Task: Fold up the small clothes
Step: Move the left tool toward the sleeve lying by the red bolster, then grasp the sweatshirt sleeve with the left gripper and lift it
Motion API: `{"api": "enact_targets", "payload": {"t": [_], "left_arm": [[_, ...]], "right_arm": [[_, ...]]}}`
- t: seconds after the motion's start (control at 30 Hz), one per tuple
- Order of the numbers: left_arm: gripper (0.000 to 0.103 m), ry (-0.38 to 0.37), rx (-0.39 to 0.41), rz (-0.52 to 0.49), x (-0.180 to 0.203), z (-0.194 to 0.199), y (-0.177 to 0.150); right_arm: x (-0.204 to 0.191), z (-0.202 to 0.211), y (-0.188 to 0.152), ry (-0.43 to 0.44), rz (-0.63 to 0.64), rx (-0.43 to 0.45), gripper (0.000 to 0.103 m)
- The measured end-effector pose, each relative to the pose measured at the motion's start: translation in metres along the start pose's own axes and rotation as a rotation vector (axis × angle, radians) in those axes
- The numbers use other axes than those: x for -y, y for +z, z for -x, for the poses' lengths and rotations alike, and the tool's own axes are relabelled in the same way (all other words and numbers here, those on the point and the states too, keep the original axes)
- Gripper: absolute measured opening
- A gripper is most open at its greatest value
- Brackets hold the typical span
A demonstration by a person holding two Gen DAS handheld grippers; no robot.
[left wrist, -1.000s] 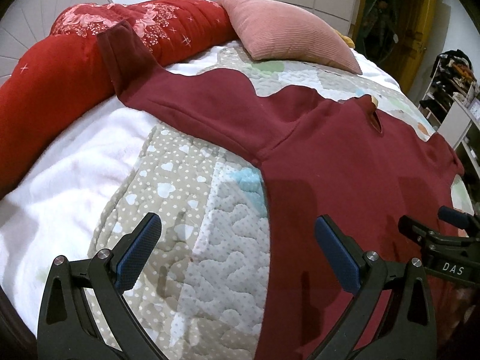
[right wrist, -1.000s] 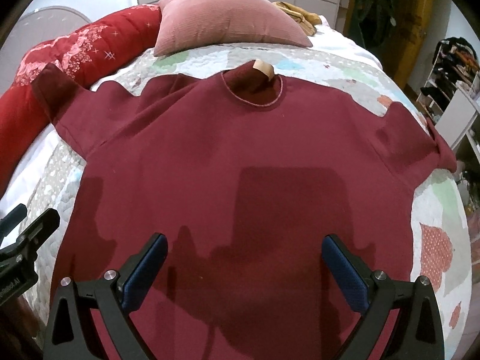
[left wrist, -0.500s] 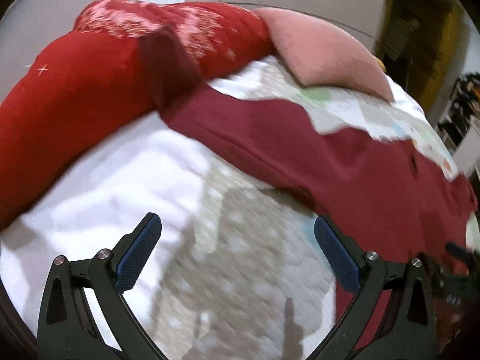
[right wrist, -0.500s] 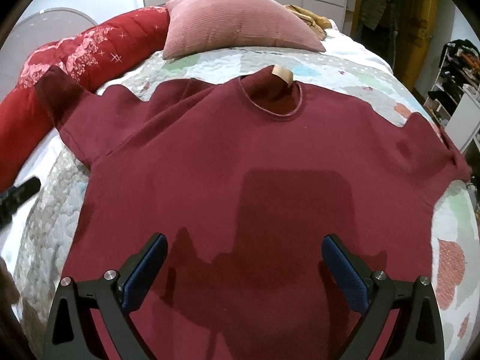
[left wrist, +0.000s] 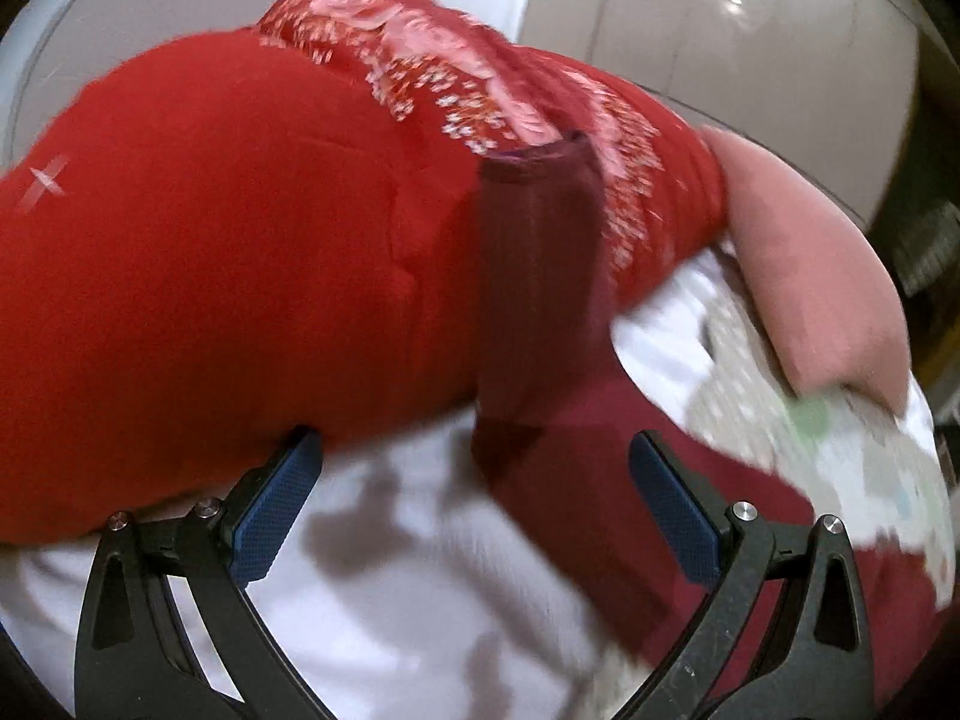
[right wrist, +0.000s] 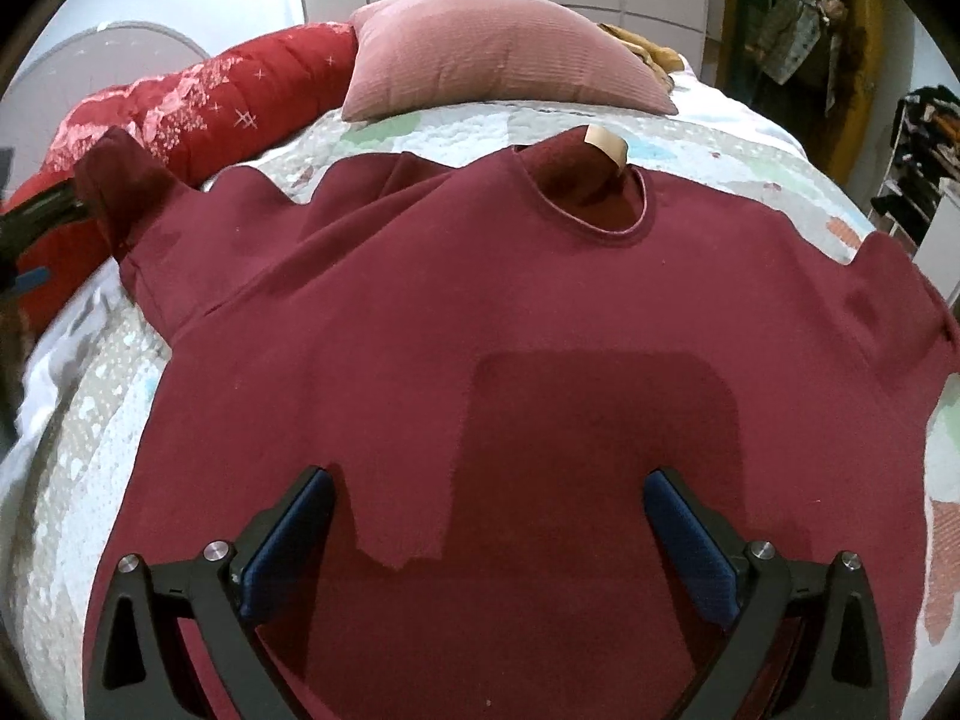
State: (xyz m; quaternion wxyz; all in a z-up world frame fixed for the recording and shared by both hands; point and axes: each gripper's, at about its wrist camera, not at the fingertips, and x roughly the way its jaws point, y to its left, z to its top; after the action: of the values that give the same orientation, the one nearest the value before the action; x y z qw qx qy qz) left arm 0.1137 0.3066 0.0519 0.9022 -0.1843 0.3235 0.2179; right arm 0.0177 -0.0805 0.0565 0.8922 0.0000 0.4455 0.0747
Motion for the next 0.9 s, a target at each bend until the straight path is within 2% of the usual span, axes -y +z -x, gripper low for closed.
{"api": "enact_targets", "payload": {"t": [0.13,0.17,0.23,0.27,0.33,0.37,0.47,0.5,0.53,0.6,0.7,0.8,0.9], "left_arm": [[0.102,-0.011,-0.036,0.067,0.0,-0.034,0.001],[0.098,-0.008,-0.052,0.075,0.0,-0.042,0.0],[0.058,-0.05,-0.1,0.11,-0.006,-0.056,0.0],[0.023,-0.09,-0.138,0.129,-0.008,-0.062,0.001],[0.016,-0.129,-0.153,0.148,-0.01,-0.062,0.0],[0.006,-0.155,-0.143,0.133,-0.007,-0.055,0.0],[0.006,-0.239,-0.112,0.045,0.014,-0.02,-0.001],[0.006,-0.271,-0.095,0.003,0.024,-0.006,-0.001],[0.006,-0.309,-0.079,-0.039,0.035,0.01,0.0],[0.006,-0.428,-0.053,-0.108,0.06,0.047,0.0],[0.006,-0.542,-0.044,-0.222,0.106,0.086,-0.011],[0.006,-0.634,-0.087,-0.285,0.145,0.106,-0.038],[0.006,-0.676,-0.157,-0.353,0.174,0.11,-0.074]], "right_arm": [[0.001,-0.001,-0.001,0.006,-0.004,0.008,0.103],[0.002,-0.001,0.0,0.012,-0.008,0.008,0.103],[0.003,-0.001,-0.001,0.018,-0.013,0.011,0.103],[0.003,-0.001,-0.002,0.02,-0.013,0.013,0.103],[0.003,-0.001,-0.002,0.023,-0.015,0.015,0.103],[0.003,0.0,-0.002,0.025,-0.016,0.017,0.103],[0.005,0.001,-0.001,0.037,-0.027,0.022,0.103],[0.008,0.002,-0.001,0.047,-0.037,0.026,0.1],[0.011,0.005,0.0,0.051,-0.055,0.03,0.096],[0.022,0.014,0.003,0.066,-0.103,0.035,0.076],[0.046,0.029,0.009,0.152,-0.213,0.027,0.076],[0.059,0.044,0.011,0.136,-0.242,0.034,0.076],[0.065,0.062,0.011,0.098,-0.216,0.055,0.076]]}}
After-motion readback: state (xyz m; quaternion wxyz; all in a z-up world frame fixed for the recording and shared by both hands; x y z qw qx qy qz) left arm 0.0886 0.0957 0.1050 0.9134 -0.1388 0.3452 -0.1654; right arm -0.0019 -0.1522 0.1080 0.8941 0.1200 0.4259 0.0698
